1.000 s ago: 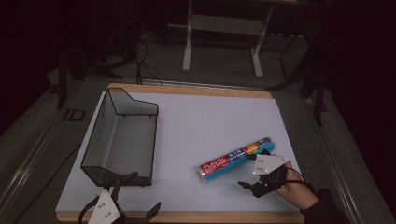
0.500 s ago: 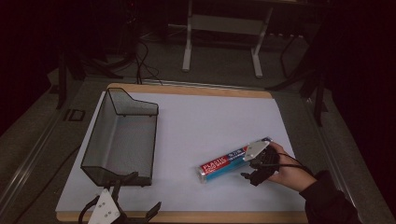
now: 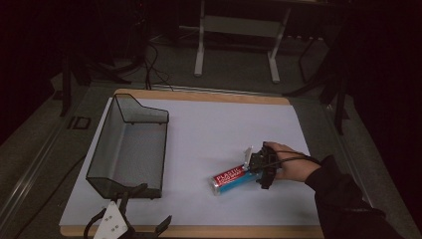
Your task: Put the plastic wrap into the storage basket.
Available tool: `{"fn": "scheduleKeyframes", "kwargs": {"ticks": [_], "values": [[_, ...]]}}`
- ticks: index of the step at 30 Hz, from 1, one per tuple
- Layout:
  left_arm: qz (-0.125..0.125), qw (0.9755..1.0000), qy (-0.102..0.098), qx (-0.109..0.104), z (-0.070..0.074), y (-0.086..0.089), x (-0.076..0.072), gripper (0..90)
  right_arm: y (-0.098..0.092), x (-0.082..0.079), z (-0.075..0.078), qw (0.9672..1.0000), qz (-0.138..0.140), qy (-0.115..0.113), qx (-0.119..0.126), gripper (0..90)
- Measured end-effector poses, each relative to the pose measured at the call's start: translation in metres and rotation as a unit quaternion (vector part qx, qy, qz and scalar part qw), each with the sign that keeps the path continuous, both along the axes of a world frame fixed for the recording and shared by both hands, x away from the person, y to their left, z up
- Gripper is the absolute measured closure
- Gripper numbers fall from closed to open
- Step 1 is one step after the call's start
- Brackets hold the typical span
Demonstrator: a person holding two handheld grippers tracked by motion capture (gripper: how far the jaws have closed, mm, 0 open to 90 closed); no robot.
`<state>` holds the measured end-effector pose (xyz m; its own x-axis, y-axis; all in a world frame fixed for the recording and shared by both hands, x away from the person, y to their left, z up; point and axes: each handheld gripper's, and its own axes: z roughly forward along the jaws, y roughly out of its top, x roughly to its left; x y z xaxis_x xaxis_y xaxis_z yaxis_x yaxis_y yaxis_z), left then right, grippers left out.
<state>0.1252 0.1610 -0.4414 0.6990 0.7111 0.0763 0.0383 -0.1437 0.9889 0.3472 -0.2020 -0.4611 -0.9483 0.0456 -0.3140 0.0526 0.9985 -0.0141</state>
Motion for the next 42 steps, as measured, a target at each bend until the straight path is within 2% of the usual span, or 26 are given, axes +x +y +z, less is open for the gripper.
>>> {"fn": "scheduleKeyframes", "kwargs": {"ticks": [2,6,9,12,17,20,21,22,23,26,28,30,33,35,36,38,42], "values": [[-0.001,1.0000,0.000,0.000,0.000,0.000,0.000,4.1,0.005,0.002,-0.005,0.9998,0.008,0.011,-0.013,9.2],[-0.001,1.0000,0.001,0.000,0.000,0.000,0.001,4.0,0.014,0.002,-0.015,0.9984,0.041,0.009,-0.039,11.1],[-0.002,1.0000,0.001,0.001,0.000,0.000,0.001,4.0,0.017,0.004,-0.017,0.9977,0.047,0.011,-0.047,11.7],[-0.004,1.0000,0.001,0.000,0.000,0.000,0.001,4.0,0.020,0.005,-0.021,0.9960,0.071,0.004,-0.055,12.8],[-0.005,1.0000,0.003,0.000,0.000,0.000,0.001,4.0,0.022,0.009,-0.027,0.9948,0.088,0.003,-0.051,14.9],[-0.007,1.0000,0.003,0.000,0.000,0.000,0.001,4.0,0.022,0.007,-0.033,0.9921,0.114,0.000,-0.051,17.2],[-0.007,1.0000,0.003,0.000,0.000,0.000,0.001,4.0,0.022,0.008,-0.035,0.9914,0.121,0.006,-0.048,18.2],[-0.007,1.0000,0.003,0.000,0.000,0.000,0.001,4.0,0.021,0.009,-0.039,0.9896,0.131,0.002,-0.058,22.3],[-0.007,1.0000,0.003,0.000,0.000,0.000,0.001,4.0,0.021,0.009,-0.039,0.9896,0.131,0.002,-0.058,22.3],[-0.007,1.0000,0.004,-0.001,-0.001,0.000,0.001,4.0,0.020,0.012,-0.040,0.9880,0.145,0.016,-0.051,23.4],[-0.009,0.9999,0.006,-0.001,-0.001,-0.001,0.001,4.0,0.017,0.014,-0.040,0.9856,0.163,0.023,-0.041,23.7],[-0.009,0.9999,0.006,0.001,-0.001,-0.001,0.002,4.0,0.018,0.013,-0.040,0.9861,0.158,0.024,-0.043,23.3],[-0.010,0.9999,0.007,0.003,-0.001,-0.002,0.002,4.0,0.017,0.019,-0.041,0.9895,0.137,0.028,-0.038,16.7],[-0.009,0.9999,0.007,0.005,-0.001,-0.003,0.002,4.0,0.017,0.024,-0.042,0.9913,0.119,0.047,-0.034,18.2],[-0.009,0.9999,0.007,0.005,-0.001,-0.003,0.002,4.0,0.018,0.025,-0.041,0.9914,0.107,0.065,-0.037,22.5],[-0.007,0.9999,0.007,0.008,-0.002,-0.003,0.002,4.1,0.018,0.025,-0.041,0.9900,0.120,0.064,-0.037,23.2],[-0.006,0.9999,0.008,0.008,-0.002,-0.003,0.002,4.0,0.021,0.022,-0.041,0.9904,0.118,0.053,-0.049,24.2]]}}
